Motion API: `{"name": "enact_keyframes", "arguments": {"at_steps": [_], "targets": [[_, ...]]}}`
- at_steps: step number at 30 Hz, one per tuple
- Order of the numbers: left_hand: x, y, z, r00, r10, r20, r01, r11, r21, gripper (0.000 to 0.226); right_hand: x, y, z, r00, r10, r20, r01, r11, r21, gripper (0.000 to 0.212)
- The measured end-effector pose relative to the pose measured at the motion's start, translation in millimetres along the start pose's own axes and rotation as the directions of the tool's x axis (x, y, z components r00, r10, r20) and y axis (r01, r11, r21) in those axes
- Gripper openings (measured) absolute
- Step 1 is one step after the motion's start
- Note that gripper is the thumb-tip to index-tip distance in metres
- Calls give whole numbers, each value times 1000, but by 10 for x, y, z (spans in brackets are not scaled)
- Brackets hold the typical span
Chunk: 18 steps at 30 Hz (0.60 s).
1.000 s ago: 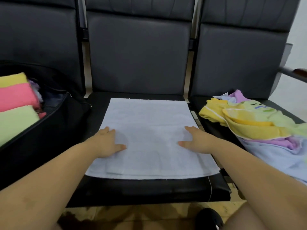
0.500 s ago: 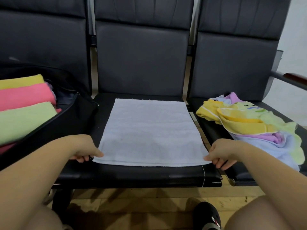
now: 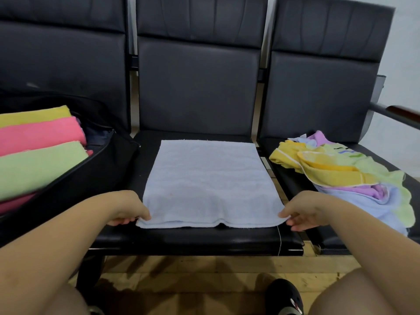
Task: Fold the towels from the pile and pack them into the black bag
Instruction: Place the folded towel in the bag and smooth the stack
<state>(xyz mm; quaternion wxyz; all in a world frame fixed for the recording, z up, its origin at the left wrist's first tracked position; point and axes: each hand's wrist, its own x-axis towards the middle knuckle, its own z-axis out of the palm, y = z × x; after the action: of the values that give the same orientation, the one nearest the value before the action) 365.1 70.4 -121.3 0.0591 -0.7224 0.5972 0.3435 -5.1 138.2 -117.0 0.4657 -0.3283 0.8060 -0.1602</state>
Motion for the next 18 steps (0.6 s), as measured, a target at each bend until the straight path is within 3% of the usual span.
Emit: {"name": "enact_keyframes", "arguments": {"at_steps": [2,6,10,14,16,18], "targets": [[-3,-5,-12,1000,-7,18,7,999,-35,24,4,7,-22,1000,-2,7,1,999,36,25],[-9,-47,-99,999,9,50,7,951,-308,16,-57,6,-79,999,-41,30,36,988,151,28],[-64,-133,-234,989,147,-10,-129,828,-545,19,-191,-46,-184,988,-138,67,109,938,328,25],[-218,-93,-404,949,220,-228,-314,568,-760,49,-419,-168,-322,948,-319,10,269,814,516,19],[-369,11,-546,907,273,-320,-412,424,-806,35,-620,-282,-429,889,-457,-21,379,712,591,17],[-568,132,-729,855,323,-406,-489,240,-838,21,-849,-441,-581,811,-583,-46,474,610,636,43]]}}
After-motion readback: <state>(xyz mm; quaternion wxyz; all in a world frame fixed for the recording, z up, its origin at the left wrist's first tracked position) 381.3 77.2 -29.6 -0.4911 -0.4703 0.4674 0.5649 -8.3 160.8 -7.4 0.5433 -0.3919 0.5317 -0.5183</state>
